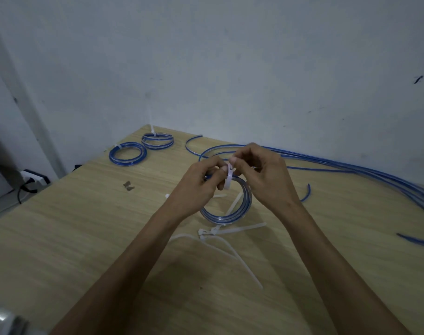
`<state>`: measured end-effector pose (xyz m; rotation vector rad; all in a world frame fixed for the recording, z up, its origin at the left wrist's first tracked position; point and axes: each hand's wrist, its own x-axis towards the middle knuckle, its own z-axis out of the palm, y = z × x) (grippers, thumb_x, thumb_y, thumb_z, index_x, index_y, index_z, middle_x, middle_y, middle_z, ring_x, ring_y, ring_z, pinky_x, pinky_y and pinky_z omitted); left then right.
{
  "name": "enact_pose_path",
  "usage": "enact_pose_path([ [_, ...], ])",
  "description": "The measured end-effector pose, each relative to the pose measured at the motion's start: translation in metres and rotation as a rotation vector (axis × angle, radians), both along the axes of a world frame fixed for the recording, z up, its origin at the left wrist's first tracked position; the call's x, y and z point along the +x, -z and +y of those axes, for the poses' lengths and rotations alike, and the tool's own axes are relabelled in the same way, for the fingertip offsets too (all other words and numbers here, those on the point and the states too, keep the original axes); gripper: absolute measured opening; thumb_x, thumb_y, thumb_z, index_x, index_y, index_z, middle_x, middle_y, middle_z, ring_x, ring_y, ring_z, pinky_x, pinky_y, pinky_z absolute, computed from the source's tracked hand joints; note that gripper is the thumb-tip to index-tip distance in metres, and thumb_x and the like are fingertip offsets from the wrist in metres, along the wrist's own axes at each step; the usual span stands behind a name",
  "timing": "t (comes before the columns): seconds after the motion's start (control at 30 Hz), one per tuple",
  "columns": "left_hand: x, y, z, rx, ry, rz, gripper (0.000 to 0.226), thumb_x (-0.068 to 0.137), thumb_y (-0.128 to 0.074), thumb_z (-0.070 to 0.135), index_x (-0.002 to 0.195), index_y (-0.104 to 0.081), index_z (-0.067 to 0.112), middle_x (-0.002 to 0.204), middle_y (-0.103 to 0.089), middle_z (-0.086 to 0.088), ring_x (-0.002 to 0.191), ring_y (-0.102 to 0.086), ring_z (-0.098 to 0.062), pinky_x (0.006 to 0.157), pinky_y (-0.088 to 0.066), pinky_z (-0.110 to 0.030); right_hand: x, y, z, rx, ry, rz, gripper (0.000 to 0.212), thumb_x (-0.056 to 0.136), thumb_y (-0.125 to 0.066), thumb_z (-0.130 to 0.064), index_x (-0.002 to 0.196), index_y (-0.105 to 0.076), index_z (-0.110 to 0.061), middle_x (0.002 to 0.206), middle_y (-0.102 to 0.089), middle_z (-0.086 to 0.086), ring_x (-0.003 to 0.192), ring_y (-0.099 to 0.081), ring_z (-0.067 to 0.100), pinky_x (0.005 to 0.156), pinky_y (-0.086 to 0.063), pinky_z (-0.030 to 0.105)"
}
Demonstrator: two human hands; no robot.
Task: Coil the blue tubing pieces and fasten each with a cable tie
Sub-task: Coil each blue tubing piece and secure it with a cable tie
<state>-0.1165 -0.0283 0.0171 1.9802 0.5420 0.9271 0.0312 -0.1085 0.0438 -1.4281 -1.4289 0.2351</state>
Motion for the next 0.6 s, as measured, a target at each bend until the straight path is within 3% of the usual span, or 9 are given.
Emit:
enact_pose_path([
  [0.1,0.0,0.001,-0.001,-0.033,0.036,0.029,0.022,0.104,-0.051,0.017,0.087,-0.062,0.009,0.061,-0.053,0.003,0.051,-0.043,-0.007,0.053,-0.035,-0.028,0.007,-0.001,0.0,-0.086,-0.011,0.035,0.009,0.097,-0.064,-0.012,0.09,-0.067,-0.008,0.075,-0.071,-0.008,0.066,-0.072,0.009,0.058,-0.048,0.014],
  [0.27,0.003,0.003,-0.005,-0.068,0.097,0.065,0.021,0.104,-0.051,0.017,0.085,-0.06,0.01,0.061,-0.053,0.005,0.053,-0.041,-0.009,0.054,-0.035,-0.029,0.014,-0.003,-0.002,-0.152,-0.008,0.131,0.012,0.103,-0.055,-0.014,0.097,-0.059,-0.004,0.078,-0.074,0.003,0.057,-0.071,0.02,0.053,-0.049,0.019],
  [0.37,0.004,0.005,-0.005,-0.075,0.12,0.09,0.023,0.104,-0.05,0.019,0.083,-0.058,0.014,0.06,-0.052,0.008,0.054,-0.04,-0.011,0.054,-0.034,-0.032,0.016,-0.001,-0.003,-0.165,0.048,0.095,0.014,0.105,-0.052,-0.02,0.1,-0.056,-0.008,0.075,-0.073,0.004,0.05,-0.067,0.02,0.051,-0.05,0.023],
  [0.47,0.006,0.006,-0.008,-0.079,0.136,0.093,0.024,0.105,-0.048,0.021,0.083,-0.056,0.015,0.061,-0.051,0.009,0.054,-0.039,-0.013,0.054,-0.033,-0.031,0.015,0.004,0.0,-0.126,0.111,-0.017,0.016,0.105,-0.051,-0.025,0.098,-0.055,-0.011,0.073,-0.072,-0.001,0.045,-0.062,0.022,0.047,-0.05,0.029],
  [0.6,0.007,0.004,-0.011,-0.049,0.141,0.058,0.024,0.106,-0.047,0.02,0.083,-0.055,0.018,0.061,-0.051,0.009,0.052,-0.039,-0.008,0.053,-0.032,-0.022,0.009,0.006,0.002,0.032,0.161,-0.068,0.016,0.103,-0.058,-0.024,0.093,-0.058,-0.011,0.078,-0.068,-0.002,0.054,-0.065,0.015,0.052,-0.051,0.03],
])
